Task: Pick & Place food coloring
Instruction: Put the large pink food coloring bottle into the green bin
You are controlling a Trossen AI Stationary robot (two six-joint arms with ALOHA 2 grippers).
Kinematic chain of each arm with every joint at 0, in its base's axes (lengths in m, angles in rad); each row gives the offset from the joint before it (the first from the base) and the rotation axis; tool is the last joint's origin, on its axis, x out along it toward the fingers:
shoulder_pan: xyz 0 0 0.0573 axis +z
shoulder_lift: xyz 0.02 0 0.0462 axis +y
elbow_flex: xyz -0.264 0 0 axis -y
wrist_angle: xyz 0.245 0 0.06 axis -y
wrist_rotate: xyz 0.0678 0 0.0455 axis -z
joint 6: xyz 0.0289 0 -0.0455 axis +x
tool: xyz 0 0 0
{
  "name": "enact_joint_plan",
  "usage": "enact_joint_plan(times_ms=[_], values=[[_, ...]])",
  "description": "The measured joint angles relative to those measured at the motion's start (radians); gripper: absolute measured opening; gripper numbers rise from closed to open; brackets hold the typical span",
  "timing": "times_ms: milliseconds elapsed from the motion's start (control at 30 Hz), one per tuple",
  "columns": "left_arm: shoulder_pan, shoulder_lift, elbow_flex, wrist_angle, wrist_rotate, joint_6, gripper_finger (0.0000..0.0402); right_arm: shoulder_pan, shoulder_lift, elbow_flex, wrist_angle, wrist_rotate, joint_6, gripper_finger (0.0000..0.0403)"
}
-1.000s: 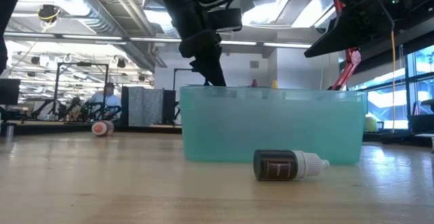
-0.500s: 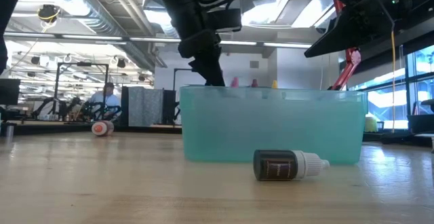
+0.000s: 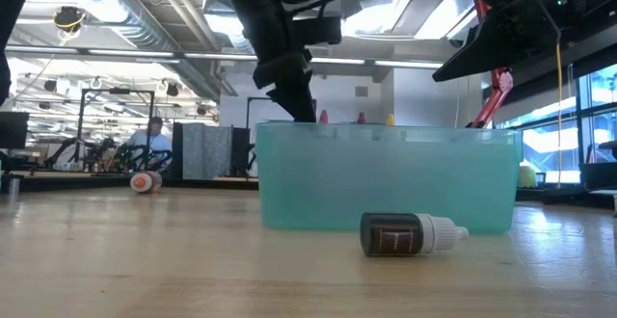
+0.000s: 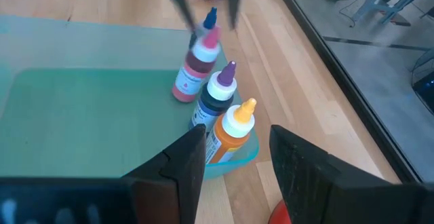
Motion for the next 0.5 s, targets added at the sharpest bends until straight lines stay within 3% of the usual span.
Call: enact_joint_plan(times_ms=[133, 233, 333, 500], values=[[-0.004, -0.001, 0.056, -0.053, -0.132, -0.002, 0.0192, 0.000, 0.000, 0.000, 0.000, 0.000, 0.000, 0.0165], [-0.014, -0.001, 0.099, -0.059, -0.117, -0.007, 0.0192, 0.000, 0.000, 0.000, 0.000, 0.000, 0.000, 0.0165], [-0.026, -0.002, 0.122, -0.059, -0.002, 0.011, 0.0192, 0.000, 0.000, 0.000, -0.002, 0.000, 0.000, 0.0165], [-0.046, 0.002, 0.123, -0.067, 0.347, 0.079, 0.0192, 0.000, 0.000, 0.000, -0.028, 0.000, 0.006, 0.0165]])
